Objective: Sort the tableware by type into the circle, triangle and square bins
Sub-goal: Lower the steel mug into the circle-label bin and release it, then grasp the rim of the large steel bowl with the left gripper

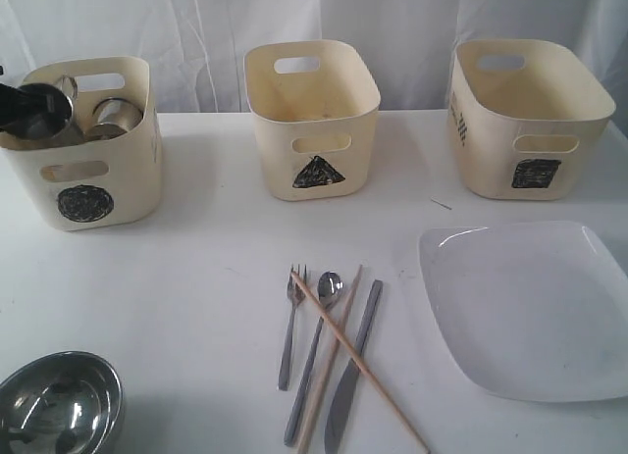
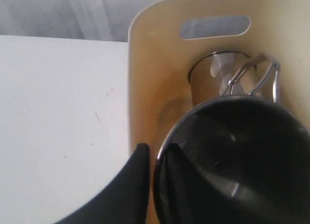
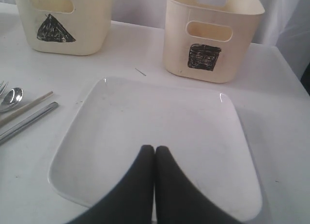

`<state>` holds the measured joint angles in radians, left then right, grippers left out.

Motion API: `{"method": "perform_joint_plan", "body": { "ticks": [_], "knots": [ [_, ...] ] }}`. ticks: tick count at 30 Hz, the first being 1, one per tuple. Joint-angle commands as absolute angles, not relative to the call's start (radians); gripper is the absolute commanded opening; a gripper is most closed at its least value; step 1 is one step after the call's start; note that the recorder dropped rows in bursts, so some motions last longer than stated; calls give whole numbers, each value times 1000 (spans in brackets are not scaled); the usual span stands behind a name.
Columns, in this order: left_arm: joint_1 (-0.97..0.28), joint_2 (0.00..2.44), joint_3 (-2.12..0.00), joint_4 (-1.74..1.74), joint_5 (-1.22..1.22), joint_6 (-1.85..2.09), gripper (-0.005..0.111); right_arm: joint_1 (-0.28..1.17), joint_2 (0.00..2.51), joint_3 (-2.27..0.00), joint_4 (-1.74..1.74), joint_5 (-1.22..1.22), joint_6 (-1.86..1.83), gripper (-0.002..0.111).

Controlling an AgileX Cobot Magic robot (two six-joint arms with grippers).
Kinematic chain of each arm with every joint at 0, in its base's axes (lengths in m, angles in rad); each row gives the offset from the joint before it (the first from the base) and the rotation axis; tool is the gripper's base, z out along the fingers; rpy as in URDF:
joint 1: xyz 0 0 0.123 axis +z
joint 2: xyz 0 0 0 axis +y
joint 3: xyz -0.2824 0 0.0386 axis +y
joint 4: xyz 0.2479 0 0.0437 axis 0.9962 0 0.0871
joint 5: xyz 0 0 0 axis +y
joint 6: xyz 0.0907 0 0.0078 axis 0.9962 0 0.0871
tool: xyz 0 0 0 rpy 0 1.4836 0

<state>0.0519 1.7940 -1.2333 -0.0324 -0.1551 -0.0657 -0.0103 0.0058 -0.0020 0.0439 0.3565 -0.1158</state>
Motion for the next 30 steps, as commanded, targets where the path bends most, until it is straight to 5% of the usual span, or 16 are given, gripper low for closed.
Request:
{"method": "perform_joint_plan", "body": {
  "ticks": [1,4,10,24,25,27,28,30],
  "knots": [
    [47,1710,-1236,-29,0,-76,51,-11,0,0,40,350,-117,0],
    [47,1629,-1236,-29,208,-76,60,-11,0,0,40,350,-117,0],
    [47,1526,-1117,-260,924,381,54,-11,0,0,40,350,-117,0],
    [46,1526,-616,-492,601,691,52,-11,0,0,40,350,-117,0],
    [46,1526,-616,-492,598,691,50,-11,0,0,40,350,-117,0],
    [46,1526,-618,-500,592,673,26,-11,0,0,40,350,-117,0],
    [46,1526,-618,-505,594,669,4,-11,0,0,40,350,-117,0],
    [46,1521,-660,-508,647,651,0,-11,0,0,40,350,-117,0]
  ]
}}
